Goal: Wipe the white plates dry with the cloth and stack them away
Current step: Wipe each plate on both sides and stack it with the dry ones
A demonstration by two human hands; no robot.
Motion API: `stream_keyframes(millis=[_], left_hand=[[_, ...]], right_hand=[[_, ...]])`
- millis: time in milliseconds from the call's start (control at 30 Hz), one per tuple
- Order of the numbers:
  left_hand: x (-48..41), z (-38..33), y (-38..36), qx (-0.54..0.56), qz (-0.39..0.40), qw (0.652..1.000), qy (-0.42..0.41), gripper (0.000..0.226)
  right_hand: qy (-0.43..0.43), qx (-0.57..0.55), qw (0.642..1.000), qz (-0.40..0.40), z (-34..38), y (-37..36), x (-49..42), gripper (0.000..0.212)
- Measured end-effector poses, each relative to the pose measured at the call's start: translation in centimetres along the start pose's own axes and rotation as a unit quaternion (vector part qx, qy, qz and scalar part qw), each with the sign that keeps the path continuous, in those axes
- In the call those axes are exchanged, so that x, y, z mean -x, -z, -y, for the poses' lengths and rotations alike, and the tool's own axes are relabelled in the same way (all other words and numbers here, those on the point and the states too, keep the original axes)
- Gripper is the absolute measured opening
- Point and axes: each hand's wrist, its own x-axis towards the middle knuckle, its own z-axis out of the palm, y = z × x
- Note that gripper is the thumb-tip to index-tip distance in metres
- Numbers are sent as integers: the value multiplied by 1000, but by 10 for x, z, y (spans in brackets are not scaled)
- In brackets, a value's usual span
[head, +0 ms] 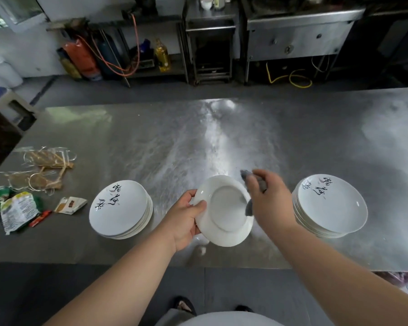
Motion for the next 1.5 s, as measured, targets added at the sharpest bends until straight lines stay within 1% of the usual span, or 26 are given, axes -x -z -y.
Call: stream_keyframes(millis=[33,67,100,167,233,267,300,400,433,500,600,633,667,733,800,833,933,967,1000,1100,1167,1200,1267,1333,1400,1500], left_hand=[[1,0,-5,8,-3,1000,-6,19],[2,-2,-11,22,-4,1000,-12,18],[4,-3,-15,39,-4,999,-19,18],[6,-6,-17,69,3,997,-31,18],[10,-7,-16,89,9,995,-38,20],[12,-6,-15,94,7,995,-38,21],[14,-4,-15,96,4,995,-36,21],[17,-4,-20,94,-3,995,-37,22],[17,-5,-22,95,-5,995,-41,21],[19,-10,-24,95,-14,994,-51,19],[24,-9,-23,101,-23,994,-48,21],[26,-6,-23,101,-22,994,-43,21],[28,-3,-23,100,-23,994,-38,20],[30,0,-23,99,-29,994,-37,22],[31,-1,-26,111,-36,992,-47,21],[32,-4,-27,121,-39,990,-53,19],[33,-10,-25,138,-46,988,-58,19],[33,-11,-23,138,-45,988,-56,19],[33,-12,-21,139,-43,988,-52,20],[33,-18,-18,145,-35,988,-49,23],[30,-26,-16,155,-41,985,-56,23],[28,-30,-14,164,-45,984,-59,24],[23,-38,-8,180,-51,981,-59,26],[20,-44,-3,182,-52,980,-53,28],[20,-48,1,182,-48,981,-44,28],[17,-55,8,181,-52,981,-42,25]], right_hand=[[64,29,996,51,0,-5,7,24],[137,80,981,112,-5,-11,16,29],[217,141,952,160,-15,-17,25,35],[353,261,875,205,-41,-23,42,50],[401,329,825,224,-51,-17,47,57],[402,355,812,230,-51,-14,43,59],[387,370,812,232,-48,-12,36,62],[297,380,845,232,-28,-8,10,71],[290,377,849,231,-23,-9,8,71],[317,368,840,244,-22,-10,18,71],[384,374,798,276,-41,-6,35,69],[384,379,796,274,-44,-3,31,71],[365,384,806,264,-42,0,24,72],[283,393,839,250,-31,7,11,74],[261,384,850,250,-23,7,12,76],[282,378,846,250,-23,5,18,78],[357,405,796,276,-35,-3,38,86],[364,411,790,271,-38,-5,36,89],[353,413,798,260,-35,-5,29,90],[255,407,846,234,-19,-5,8,97],[258,401,850,224,-11,-12,13,98],[281,394,846,226,-10,-17,20,98],[340,389,824,231,-14,-25,35,98],[364,402,810,226,-18,-28,32,97],[337,409,824,198,-14,-27,18,95],[248,412,857,183,-3,-31,9,97]])
